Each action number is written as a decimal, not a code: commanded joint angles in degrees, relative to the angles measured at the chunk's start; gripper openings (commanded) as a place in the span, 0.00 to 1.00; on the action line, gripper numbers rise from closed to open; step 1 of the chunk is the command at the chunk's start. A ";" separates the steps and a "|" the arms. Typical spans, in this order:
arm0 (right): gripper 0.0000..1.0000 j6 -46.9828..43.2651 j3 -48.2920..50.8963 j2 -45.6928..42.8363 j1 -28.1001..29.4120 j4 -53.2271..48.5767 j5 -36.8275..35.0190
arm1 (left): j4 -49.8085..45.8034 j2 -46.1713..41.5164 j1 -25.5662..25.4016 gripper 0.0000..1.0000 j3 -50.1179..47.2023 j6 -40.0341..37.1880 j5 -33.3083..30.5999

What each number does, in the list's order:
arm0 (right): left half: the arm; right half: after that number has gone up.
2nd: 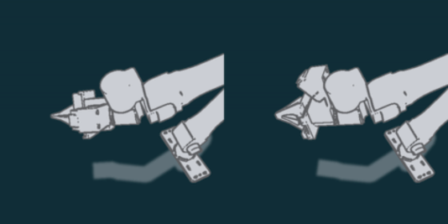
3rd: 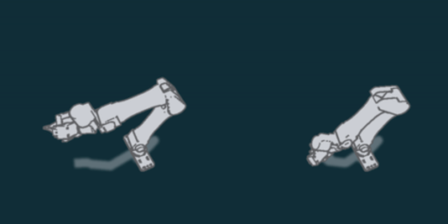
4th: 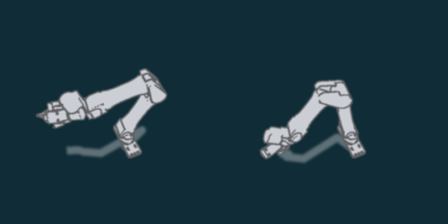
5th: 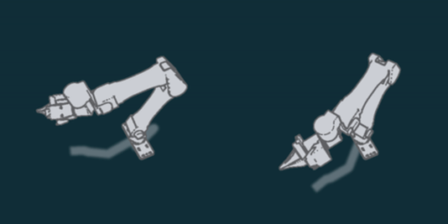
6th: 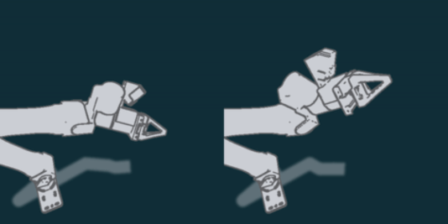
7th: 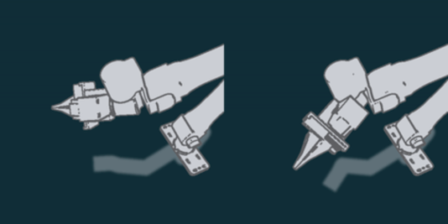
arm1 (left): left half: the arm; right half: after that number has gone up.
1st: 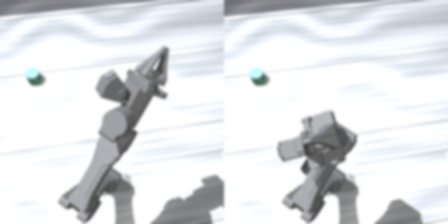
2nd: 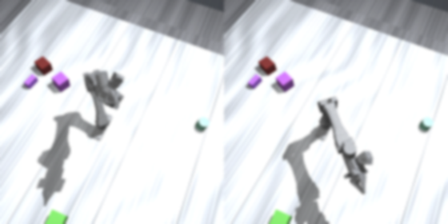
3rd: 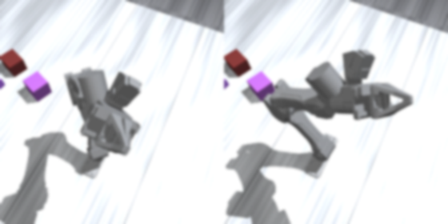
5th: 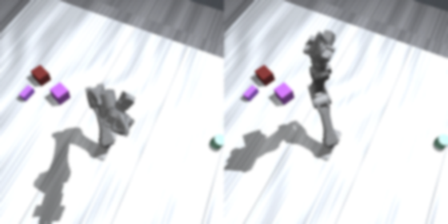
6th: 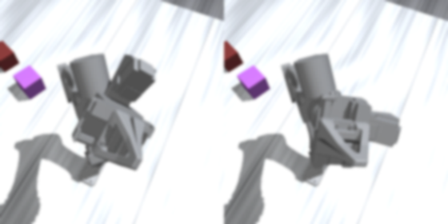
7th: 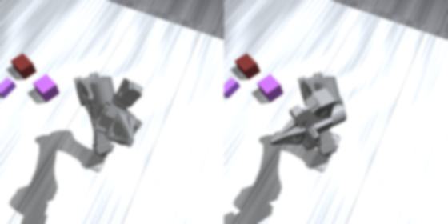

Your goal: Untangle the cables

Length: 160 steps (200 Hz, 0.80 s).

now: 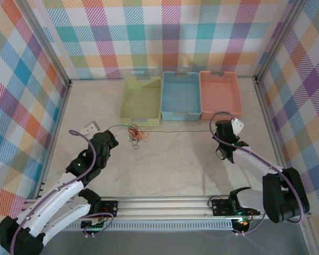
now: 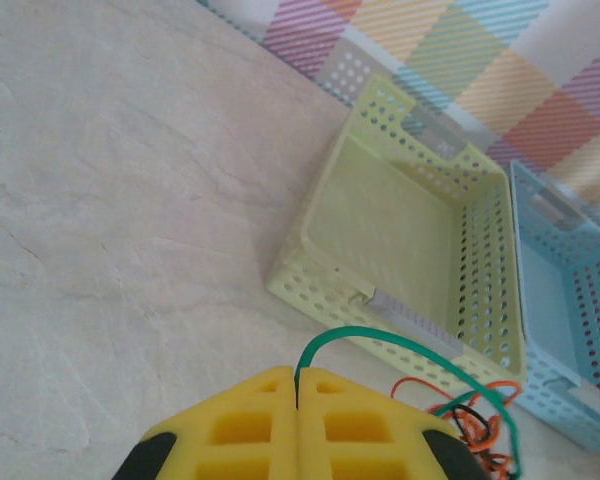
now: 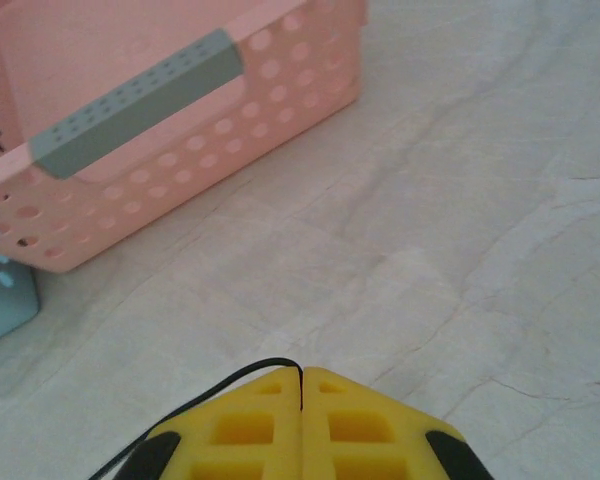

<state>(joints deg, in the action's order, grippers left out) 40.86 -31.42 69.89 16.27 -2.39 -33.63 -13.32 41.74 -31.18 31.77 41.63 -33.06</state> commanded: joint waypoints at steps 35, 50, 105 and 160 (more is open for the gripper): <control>0.00 3.53 1.64 -1.81 -1.77 -0.63 -1.71 | 1.66 -0.31 0.69 0.00 -0.92 0.67 -3.03; 0.00 2.42 1.67 -1.86 -1.77 0.21 -0.56 | 2.36 1.00 0.68 0.00 -0.51 -0.25 -1.28; 0.00 -0.65 0.77 -0.27 -1.60 2.26 4.92 | 4.26 6.31 0.68 0.00 1.48 -3.55 5.06; 0.00 -4.96 0.77 -0.65 -0.66 5.49 9.14 | 4.45 11.15 0.68 0.00 3.63 -5.23 8.95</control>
<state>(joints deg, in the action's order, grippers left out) 38.70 -30.30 69.38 15.11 0.40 -26.70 -10.31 51.86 -30.96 32.91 38.13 -26.13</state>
